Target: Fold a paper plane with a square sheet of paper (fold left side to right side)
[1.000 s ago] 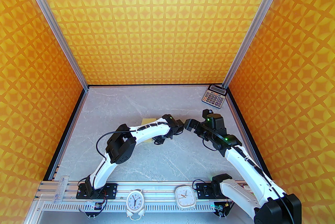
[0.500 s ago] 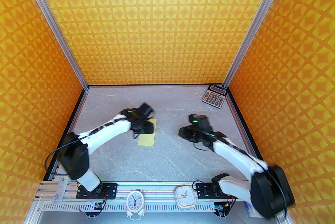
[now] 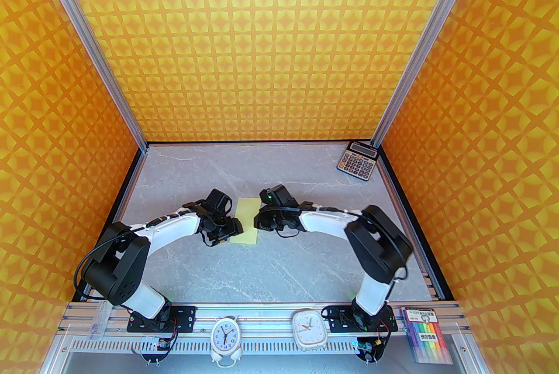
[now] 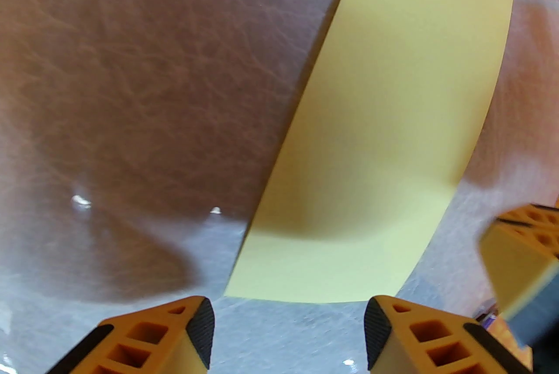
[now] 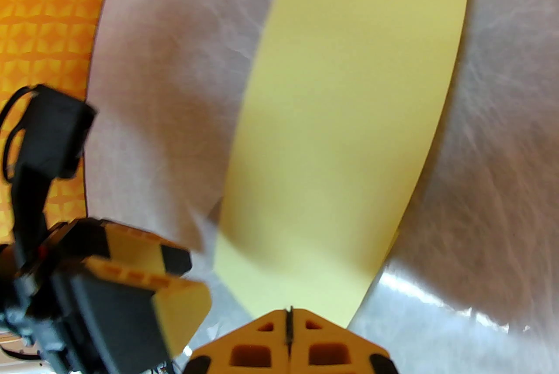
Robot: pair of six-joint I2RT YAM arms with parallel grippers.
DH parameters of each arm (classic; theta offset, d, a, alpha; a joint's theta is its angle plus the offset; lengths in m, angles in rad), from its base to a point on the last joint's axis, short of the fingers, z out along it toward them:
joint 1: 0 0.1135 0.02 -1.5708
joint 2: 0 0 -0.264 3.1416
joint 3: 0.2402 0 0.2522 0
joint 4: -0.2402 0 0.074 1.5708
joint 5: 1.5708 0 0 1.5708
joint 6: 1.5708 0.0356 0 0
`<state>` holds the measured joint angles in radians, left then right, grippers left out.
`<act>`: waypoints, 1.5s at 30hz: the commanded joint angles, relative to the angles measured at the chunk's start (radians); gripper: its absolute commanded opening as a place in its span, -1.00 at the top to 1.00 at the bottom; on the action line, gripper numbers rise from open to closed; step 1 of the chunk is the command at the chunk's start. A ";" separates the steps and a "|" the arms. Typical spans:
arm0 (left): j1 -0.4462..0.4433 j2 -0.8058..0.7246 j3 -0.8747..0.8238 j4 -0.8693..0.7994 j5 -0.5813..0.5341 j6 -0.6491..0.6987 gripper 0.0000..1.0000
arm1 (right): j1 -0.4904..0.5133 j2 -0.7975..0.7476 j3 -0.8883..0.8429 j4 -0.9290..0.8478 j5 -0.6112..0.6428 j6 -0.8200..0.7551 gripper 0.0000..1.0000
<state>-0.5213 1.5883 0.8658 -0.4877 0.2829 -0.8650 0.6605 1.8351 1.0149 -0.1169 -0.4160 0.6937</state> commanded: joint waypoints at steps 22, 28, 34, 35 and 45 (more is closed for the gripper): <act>0.006 0.031 -0.043 0.223 0.131 -0.067 -0.18 | -0.002 0.115 0.033 -0.044 0.022 -0.062 1.00; 0.018 -0.004 -0.054 0.244 0.132 -0.054 -0.21 | -0.002 0.112 0.030 -0.039 0.019 -0.059 1.00; 0.023 0.004 -0.016 0.089 0.061 0.036 -0.21 | -0.002 0.109 0.031 -0.038 0.017 -0.059 1.00; 0.023 0.002 -0.011 0.063 0.044 0.048 -0.20 | -0.002 0.109 0.030 -0.039 0.019 -0.059 1.00; 0.023 0.003 -0.018 -0.022 -0.005 0.069 -0.02 | -0.002 0.107 0.026 -0.038 0.024 -0.058 1.00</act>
<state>-0.5045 1.6100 0.8383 -0.4610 0.3092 -0.8150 0.6590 1.9255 1.0603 -0.1368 -0.4114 0.6491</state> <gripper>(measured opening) 0.524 0.039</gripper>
